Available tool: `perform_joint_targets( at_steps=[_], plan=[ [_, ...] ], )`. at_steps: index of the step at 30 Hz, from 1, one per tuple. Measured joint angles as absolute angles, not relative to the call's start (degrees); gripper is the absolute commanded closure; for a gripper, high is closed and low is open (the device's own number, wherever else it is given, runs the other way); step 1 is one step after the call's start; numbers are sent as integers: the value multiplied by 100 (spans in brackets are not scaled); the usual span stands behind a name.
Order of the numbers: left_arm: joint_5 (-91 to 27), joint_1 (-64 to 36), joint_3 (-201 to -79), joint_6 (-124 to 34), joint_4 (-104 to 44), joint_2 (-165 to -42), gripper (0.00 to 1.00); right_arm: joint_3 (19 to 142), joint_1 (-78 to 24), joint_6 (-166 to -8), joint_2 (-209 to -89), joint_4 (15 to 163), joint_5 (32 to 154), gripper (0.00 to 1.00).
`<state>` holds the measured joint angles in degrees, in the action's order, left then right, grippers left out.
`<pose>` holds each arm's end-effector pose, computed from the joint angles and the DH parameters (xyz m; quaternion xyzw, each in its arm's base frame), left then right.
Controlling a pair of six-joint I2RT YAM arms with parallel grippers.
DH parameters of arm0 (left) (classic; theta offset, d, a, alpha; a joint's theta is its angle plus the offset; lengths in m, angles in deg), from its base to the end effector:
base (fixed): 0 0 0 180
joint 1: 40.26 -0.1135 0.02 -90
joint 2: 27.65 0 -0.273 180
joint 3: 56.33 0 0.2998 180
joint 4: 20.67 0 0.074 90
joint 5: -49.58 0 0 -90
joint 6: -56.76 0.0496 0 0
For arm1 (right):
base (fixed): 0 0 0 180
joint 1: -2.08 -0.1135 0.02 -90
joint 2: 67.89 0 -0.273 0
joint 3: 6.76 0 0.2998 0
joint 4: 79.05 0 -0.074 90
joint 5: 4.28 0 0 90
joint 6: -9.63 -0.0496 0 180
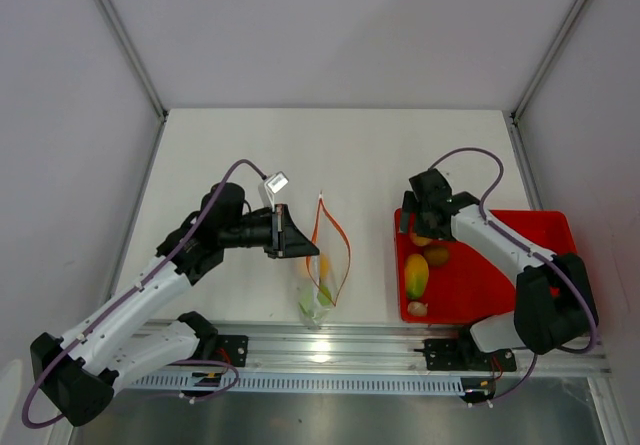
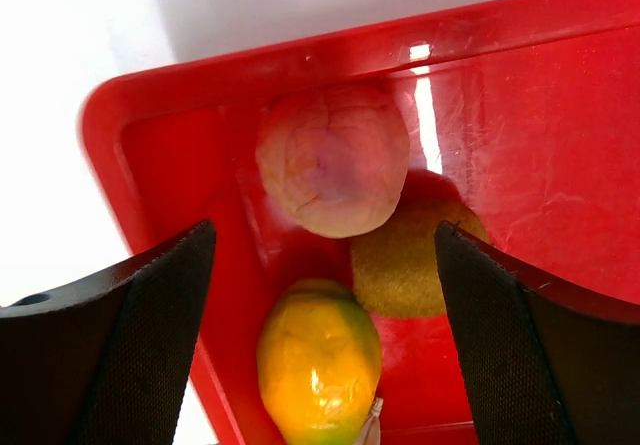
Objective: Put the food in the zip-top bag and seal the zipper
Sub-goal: Pick up the fake fruit from the bin.
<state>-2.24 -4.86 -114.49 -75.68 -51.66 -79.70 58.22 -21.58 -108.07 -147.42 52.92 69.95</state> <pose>0.1882 -0.1714 0.3131 0.1268 0.8058 -0.5340 0.2225 0.2954 0.1147 0.1986 0.0664 0.9606 -0.0184 0.2693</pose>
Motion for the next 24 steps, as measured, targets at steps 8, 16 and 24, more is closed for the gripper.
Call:
perform_joint_targets(
  at_steps=[8, 16, 24],
  plan=[
    [-224, -486, -11449, -7568, -5166, -7970, 99, 5723, -2007, -10713, -15120, 5629, 7028, 15],
    [-224, -486, -11442, -7563, -5172, -7937, 99, 5704, -1854, -10573, -15553, 5945, 7104, 18],
    [-227, -486, -11383, -7526, -5212, -7854, 100, 5647, -1806, -10492, -15695, 6144, 7178, 42]
  ],
)
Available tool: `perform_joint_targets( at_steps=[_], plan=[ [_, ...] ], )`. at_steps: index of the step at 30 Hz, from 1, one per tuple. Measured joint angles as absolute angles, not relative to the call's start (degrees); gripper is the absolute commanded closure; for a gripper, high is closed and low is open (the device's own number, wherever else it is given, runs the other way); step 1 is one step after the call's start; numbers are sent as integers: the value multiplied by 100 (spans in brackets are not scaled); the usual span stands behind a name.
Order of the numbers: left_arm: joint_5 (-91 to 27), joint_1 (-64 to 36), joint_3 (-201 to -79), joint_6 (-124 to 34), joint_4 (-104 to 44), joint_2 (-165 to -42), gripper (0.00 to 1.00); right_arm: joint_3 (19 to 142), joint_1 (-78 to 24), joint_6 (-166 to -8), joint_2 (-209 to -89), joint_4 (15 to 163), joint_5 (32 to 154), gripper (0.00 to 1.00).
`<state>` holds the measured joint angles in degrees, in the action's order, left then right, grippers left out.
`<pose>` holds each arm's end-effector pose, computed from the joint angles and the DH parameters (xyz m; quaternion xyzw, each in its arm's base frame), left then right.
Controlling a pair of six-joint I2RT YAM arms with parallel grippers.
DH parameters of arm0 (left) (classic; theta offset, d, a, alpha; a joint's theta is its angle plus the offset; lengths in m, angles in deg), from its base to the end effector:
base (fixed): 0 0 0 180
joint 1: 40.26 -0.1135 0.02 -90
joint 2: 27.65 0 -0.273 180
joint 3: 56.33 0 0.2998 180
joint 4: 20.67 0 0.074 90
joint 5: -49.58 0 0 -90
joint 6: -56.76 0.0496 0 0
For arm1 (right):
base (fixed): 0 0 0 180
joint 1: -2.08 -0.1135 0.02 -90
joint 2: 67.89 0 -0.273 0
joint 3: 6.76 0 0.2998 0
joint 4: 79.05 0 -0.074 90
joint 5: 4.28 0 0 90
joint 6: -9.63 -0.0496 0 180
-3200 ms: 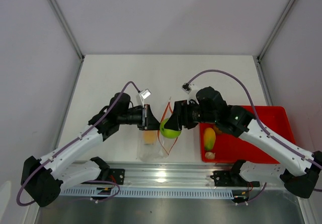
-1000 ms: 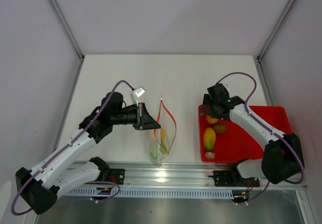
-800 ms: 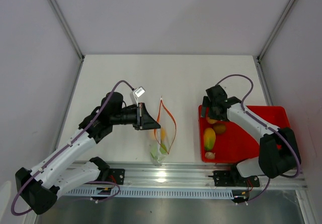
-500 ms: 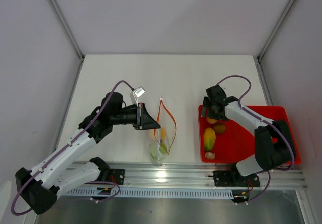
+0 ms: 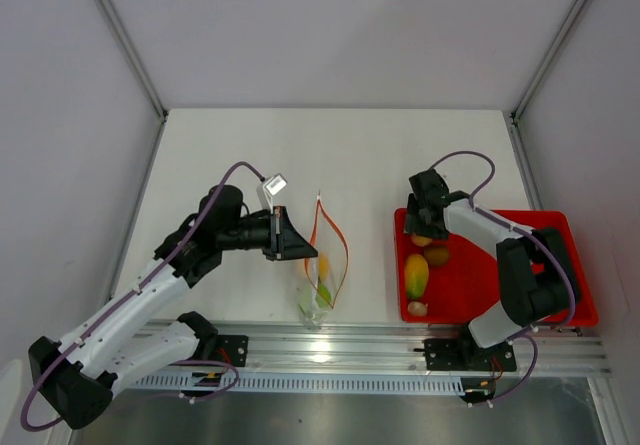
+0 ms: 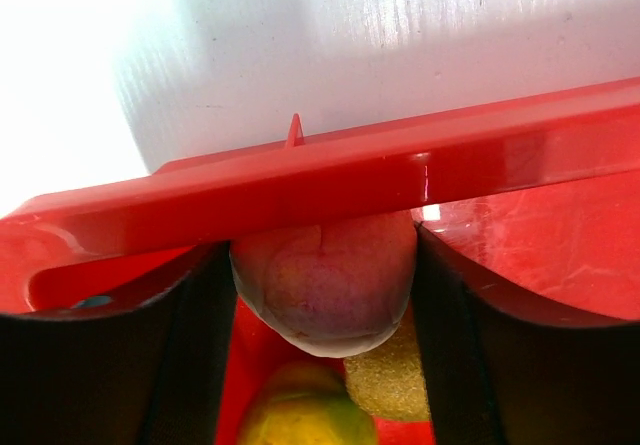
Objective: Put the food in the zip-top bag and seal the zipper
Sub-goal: Pick up the fake fruit from the bin.
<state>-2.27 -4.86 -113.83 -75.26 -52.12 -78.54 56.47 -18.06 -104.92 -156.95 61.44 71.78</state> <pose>0.1845 -0.1687 0.3124 0.1297 0.8052 -0.5331 0.2249 0.3199 0.1046 0.1448 0.0632 0.9680 -0.0291 0.2411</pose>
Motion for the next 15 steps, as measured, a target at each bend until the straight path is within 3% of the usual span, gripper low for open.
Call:
perform_joint_targets(
  at_steps=[2, 11, 15],
  plan=[
    [-227, -486, -11375, -7526, -5214, -7841, 100, 5645, -1806, -10477, -15695, 6155, 7191, 47],
    [-227, -486, -11366, -7528, -5223, -7821, 99, 5623, -1806, -10490, -15231, 5935, 7187, 100],
    [-227, -486, -11364, -7526, -5223, -7821, 99, 5769, -1806, -10488, -14595, 5530, 7157, 100]
  ],
)
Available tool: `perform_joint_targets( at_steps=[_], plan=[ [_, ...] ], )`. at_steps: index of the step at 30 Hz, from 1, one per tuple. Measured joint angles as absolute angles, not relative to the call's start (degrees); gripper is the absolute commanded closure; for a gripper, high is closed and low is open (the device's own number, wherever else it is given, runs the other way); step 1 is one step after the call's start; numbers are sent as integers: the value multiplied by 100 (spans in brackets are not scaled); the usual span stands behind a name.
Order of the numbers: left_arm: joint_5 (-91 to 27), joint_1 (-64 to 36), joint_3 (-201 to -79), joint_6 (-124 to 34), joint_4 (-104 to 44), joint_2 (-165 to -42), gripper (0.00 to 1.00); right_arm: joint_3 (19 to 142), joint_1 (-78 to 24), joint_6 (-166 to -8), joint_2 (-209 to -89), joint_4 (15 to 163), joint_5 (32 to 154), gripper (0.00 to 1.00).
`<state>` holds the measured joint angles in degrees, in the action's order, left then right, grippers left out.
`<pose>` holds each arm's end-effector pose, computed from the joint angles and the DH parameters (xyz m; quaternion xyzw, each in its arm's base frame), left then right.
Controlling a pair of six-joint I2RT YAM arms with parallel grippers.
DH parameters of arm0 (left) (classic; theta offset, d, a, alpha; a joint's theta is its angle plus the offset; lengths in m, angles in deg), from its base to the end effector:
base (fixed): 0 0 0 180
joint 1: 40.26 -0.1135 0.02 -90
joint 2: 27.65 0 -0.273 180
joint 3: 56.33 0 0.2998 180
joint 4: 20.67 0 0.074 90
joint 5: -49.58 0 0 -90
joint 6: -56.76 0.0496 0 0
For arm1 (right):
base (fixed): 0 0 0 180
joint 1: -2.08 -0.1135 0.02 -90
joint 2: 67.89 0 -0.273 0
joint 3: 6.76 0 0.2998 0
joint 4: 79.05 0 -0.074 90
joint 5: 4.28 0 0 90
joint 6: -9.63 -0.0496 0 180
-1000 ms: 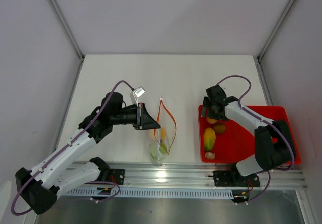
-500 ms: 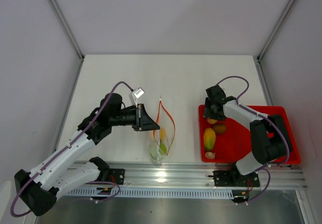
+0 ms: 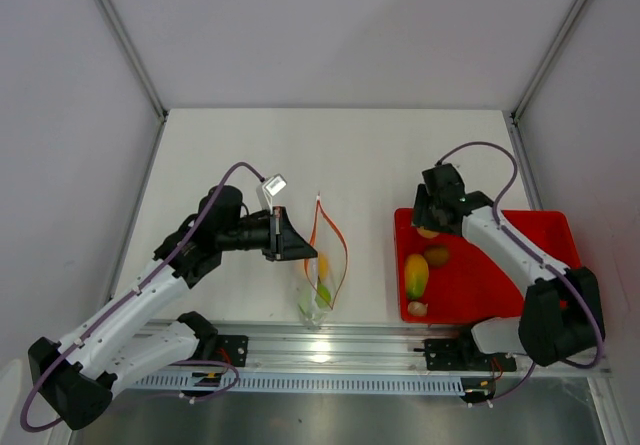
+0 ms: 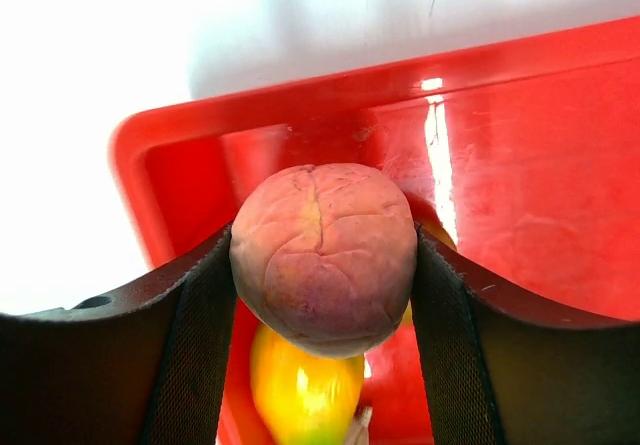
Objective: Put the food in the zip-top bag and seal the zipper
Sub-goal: Pick up the fake fruit from the bin, then place the fake fruit in the zipper food storage bag.
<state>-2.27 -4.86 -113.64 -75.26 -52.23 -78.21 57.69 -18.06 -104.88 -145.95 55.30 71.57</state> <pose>0.1835 -0.1680 0.3122 0.1298 0.8051 -0.5332 0.2251 0.3021 0.0979 0.2051 0.0691 0.9550 -0.0099 0.2884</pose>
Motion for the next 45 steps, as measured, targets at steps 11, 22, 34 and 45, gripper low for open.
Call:
perform_joint_targets(
  at_steps=[11, 22, 34, 45],
  plan=[
    [-227, -486, -11361, -7528, -5218, -7821, 99, 6779, -1966, -10081, -12888, 4920, 8697, 100],
    [-224, -486, -11361, -7531, -5209, -7867, 99, 7103, -4200, -9865, -12355, 5259, 10739, 100],
    [-224, -486, -11361, -7533, -5207, -7906, 99, 7315, -5319, -9496, -12932, 5526, 10783, 96],
    [-227, -486, -11361, -7537, -5207, -7896, 99, 7579, -5443, -9351, -13581, 5552, 10466, 43]
  ],
)
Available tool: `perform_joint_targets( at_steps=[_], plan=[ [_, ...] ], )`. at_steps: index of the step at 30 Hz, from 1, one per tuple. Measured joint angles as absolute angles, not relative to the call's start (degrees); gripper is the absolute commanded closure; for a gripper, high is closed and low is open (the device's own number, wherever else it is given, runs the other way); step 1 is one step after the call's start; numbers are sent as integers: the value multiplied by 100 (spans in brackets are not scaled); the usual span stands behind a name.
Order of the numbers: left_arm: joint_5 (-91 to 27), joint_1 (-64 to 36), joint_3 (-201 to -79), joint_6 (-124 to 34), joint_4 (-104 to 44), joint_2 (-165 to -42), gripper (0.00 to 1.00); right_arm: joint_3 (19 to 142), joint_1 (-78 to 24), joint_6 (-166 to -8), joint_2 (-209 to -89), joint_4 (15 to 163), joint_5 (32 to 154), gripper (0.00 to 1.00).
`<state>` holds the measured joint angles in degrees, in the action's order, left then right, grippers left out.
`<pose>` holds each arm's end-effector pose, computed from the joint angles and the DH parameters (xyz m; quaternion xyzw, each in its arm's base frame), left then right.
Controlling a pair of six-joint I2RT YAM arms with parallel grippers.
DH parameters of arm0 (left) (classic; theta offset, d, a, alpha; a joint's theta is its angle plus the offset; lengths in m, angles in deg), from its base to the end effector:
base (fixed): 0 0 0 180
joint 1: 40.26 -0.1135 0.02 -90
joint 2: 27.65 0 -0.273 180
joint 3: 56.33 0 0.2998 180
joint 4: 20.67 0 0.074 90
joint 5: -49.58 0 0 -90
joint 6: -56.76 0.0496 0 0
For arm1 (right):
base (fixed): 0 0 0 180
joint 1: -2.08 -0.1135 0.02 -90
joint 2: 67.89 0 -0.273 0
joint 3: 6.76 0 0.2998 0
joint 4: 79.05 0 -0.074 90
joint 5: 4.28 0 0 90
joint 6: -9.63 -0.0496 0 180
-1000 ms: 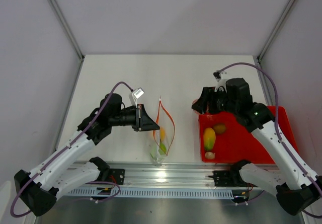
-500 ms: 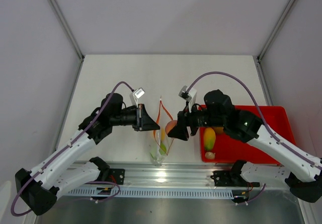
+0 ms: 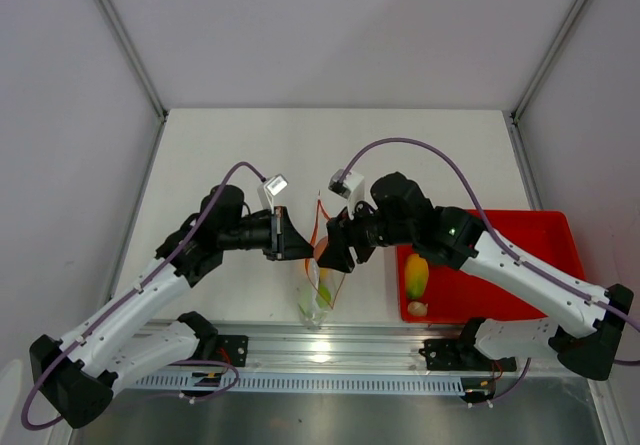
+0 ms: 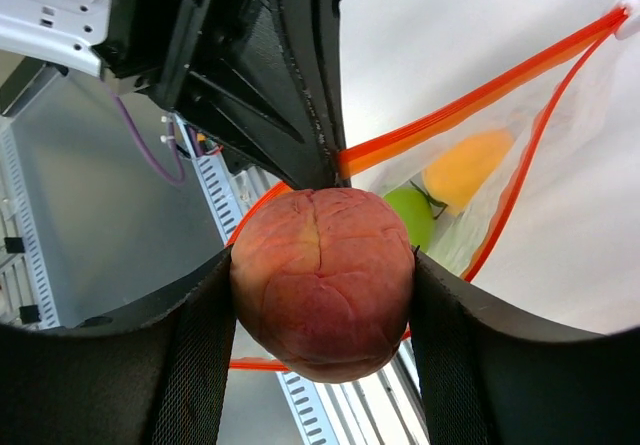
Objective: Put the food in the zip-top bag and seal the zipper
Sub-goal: Place the fake fruit in the zipper food storage bag, then pick up the fake fruit from the bin.
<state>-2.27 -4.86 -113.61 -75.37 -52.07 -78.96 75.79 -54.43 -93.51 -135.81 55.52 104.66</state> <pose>0.1857 -0.1695 0.3092 0.1274 0.8079 -0.5315 0.2206 0.1584 0.2685 0.3803 -0.3924 0.7669 0.3957 0.3183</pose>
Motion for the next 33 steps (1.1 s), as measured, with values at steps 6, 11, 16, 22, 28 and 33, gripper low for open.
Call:
perform_joint_targets(
  at_steps=[6, 11, 16, 22, 28, 33],
  plan=[
    [-224, -486, -11361, -7546, -5203, -7852, 99, 7608, -5513, -9316, -13636, 5524, 10245, 16],
    [-222, -475, -11350, -7546, -5159, -7782, 99, 7693, -5529, -9292, -13634, 5502, 10201, 6],
    [-224, -475, -11307, -7546, -5107, -7732, 99, 7726, -5561, -9288, -13609, 5467, 10105, 1],
    [-224, -475, -11276, -7544, -5100, -7736, 99, 7730, -5592, -9450, -13192, 5320, 9209, 1],
    [-211, -475, -11276, -7531, -5096, -7758, 99, 7651, -5496, -10186, -12416, 4958, 7010, 0],
    [-192, -475, -11276, -7526, -5094, -7758, 99, 7151, -4549, -10914, -11977, 4582, 6256, 1]
  ],
)
